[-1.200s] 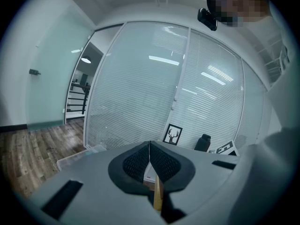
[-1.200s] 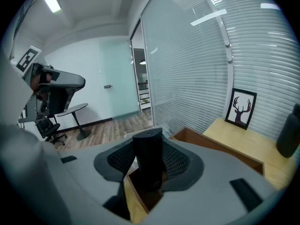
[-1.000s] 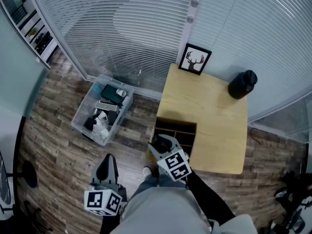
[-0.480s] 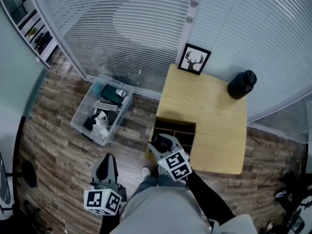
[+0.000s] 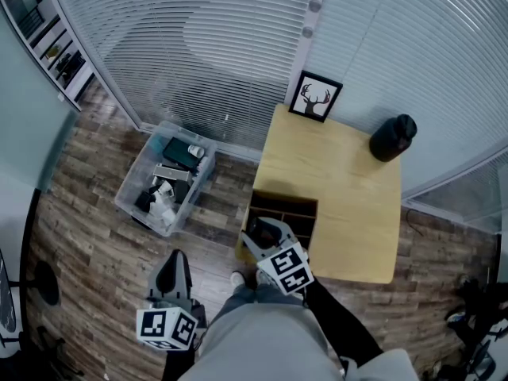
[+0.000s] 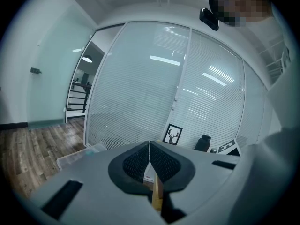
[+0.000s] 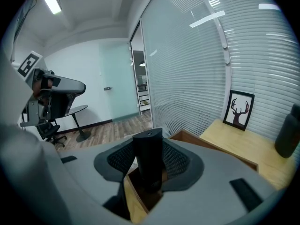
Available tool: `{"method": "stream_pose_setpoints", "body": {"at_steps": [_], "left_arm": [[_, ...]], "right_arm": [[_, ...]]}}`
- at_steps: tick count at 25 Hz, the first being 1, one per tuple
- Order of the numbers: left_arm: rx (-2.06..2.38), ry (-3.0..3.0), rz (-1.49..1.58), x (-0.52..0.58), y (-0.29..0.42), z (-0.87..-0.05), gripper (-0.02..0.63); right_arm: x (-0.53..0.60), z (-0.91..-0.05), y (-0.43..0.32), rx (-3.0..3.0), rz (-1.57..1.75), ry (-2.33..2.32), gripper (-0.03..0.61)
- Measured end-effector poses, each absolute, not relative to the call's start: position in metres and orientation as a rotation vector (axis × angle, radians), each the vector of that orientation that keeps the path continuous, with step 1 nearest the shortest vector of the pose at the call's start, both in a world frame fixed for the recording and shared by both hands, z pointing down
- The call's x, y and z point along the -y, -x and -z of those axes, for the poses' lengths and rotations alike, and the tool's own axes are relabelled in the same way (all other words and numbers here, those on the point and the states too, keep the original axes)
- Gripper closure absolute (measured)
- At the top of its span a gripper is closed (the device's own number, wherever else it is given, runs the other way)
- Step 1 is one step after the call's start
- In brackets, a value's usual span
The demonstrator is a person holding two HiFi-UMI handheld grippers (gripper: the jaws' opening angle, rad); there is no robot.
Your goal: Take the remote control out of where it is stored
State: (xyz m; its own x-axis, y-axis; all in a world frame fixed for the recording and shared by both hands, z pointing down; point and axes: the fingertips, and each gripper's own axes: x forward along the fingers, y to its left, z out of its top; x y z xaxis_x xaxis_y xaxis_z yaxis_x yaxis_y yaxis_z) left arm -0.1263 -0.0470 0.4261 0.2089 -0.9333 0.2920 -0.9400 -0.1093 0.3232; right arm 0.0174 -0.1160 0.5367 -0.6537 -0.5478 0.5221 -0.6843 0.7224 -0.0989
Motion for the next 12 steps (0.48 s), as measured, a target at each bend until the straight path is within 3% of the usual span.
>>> {"method": "stream_pose_setpoints", "body": {"at_steps": [12], "left_arm": [[1.735, -2.068, -0.011, 0.0436, 0.1253, -0.4225, 0.604]], "right_arm": [[0.1131, -0.5291, -0.0167, 2.479, -0.385, -0.943, 0.402]]}}
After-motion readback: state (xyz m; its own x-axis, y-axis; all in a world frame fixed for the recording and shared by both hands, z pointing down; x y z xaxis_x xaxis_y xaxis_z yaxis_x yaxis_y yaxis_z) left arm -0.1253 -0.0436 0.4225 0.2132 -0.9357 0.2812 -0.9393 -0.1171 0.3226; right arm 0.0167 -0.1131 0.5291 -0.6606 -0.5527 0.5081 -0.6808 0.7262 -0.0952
